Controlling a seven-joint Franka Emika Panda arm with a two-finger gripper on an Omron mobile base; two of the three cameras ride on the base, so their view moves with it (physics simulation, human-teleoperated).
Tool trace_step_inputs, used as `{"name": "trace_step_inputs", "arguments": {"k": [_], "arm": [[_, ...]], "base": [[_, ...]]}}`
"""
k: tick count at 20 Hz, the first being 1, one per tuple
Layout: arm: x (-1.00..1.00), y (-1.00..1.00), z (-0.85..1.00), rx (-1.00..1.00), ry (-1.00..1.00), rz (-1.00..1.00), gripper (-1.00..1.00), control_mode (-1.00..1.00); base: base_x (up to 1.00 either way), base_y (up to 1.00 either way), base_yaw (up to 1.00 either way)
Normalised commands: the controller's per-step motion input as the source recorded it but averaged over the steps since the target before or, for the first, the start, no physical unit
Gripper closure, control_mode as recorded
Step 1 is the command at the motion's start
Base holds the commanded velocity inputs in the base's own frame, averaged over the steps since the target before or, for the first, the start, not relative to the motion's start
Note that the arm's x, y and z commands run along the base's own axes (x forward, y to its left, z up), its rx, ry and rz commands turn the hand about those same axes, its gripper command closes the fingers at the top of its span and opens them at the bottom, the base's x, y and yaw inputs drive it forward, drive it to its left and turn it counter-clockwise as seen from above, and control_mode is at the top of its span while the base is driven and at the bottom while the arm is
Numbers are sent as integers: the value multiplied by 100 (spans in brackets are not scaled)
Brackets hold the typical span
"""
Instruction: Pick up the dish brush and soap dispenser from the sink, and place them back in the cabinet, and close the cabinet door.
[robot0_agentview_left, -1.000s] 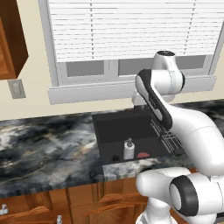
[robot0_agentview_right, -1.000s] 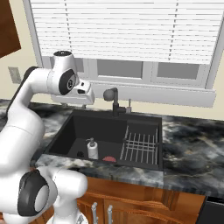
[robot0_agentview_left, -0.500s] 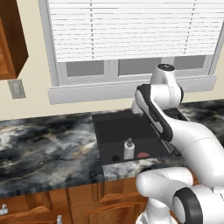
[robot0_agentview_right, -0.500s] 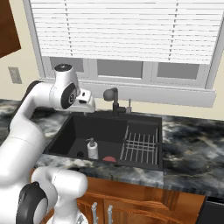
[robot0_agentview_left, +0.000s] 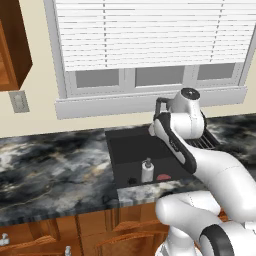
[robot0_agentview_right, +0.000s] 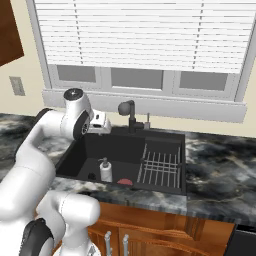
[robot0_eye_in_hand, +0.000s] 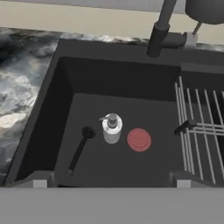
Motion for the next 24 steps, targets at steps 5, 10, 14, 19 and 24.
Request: {"name": "trace_step_inputs", "arguments": {"k": [5, 10, 14, 19, 24], "arm": [[14, 0, -23, 0, -5, 9, -100, -100], [6, -12, -20, 0, 0, 17, -100, -100], [8, -11, -22, 0, 0, 15, -100, -100], [12, -5, -30, 0, 0, 13, -100, -100], [16, -1, -39, 0, 0, 7, -100, -100]], "base": [[0, 0, 0], [0, 0, 0], [0, 0, 0], [0, 0, 0], [0, 0, 0]]}}
